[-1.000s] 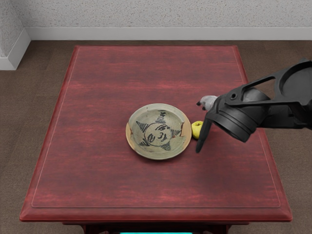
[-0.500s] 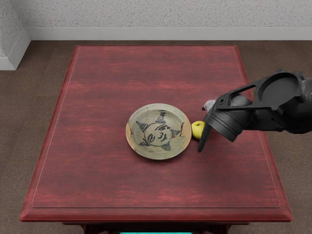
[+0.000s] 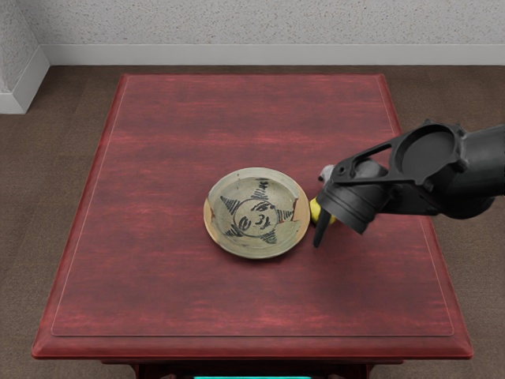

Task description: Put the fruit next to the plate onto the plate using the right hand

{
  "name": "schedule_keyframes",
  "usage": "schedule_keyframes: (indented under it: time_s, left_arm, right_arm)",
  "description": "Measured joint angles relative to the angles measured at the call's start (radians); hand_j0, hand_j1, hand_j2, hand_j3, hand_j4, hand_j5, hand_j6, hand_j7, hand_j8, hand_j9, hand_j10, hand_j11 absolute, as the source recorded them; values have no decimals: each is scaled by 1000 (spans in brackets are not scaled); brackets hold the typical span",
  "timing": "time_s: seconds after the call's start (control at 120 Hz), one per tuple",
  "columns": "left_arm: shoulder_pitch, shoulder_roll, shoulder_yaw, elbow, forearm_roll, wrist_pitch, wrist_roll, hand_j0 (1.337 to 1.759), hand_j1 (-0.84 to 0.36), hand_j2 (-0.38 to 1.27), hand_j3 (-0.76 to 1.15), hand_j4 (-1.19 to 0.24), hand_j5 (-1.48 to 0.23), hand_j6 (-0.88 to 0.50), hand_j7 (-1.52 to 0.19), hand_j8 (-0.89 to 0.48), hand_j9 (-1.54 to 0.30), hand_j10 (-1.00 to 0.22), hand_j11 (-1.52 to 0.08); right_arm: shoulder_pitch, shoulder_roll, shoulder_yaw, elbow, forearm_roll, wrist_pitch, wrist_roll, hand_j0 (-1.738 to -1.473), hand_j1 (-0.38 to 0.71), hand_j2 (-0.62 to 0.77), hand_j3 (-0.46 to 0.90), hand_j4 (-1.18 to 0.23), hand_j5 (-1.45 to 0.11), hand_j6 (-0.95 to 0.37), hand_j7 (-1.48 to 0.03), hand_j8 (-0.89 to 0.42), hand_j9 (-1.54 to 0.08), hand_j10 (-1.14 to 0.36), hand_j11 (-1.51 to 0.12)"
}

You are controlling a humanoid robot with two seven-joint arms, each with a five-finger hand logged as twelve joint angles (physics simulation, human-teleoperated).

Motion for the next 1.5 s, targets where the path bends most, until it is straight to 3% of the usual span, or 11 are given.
schedule_keyframes:
  time_s: [0.258, 0.775, 1.142, 1.5]
  left_arm:
    - [0, 0, 0, 0, 0, 0, 0, 1658, 69, 47, 0, -234, -304, -234, -304, -234, -304, -234, -304]
    - [0, 0, 0, 0, 0, 0, 0, 1658, 69, 47, 0, -234, -304, -234, -304, -234, -304, -234, -304]
    - [1, 0, 0, 0, 0, 0, 0, 1658, 69, 47, 0, -234, -304, -234, -304, -234, -304, -234, -304]
    - [1, 0, 0, 0, 0, 0, 0, 1658, 69, 47, 0, -234, -304, -234, -304, -234, -304, -234, -304]
  right_arm:
    - [43, 39, -66, -7, 1, 0, 0, -1658, -128, -36, 0, -185, -240, -185, -239, -185, -239, -185, -239]
    - [46, 79, -76, -14, 37, 0, 0, -1658, 62, -68, 0, -343, -446, -344, -446, -344, -446, -343, -446]
    - [42, 85, -75, -73, 149, 0, 0, -1658, 78, -71, 0, -356, -463, -357, -463, -357, -463, -356, -463]
    - [36, 111, -90, -102, 156, 0, 0, -1658, 82, -71, 0, -360, -468, -360, -468, -360, -468, -360, -468]
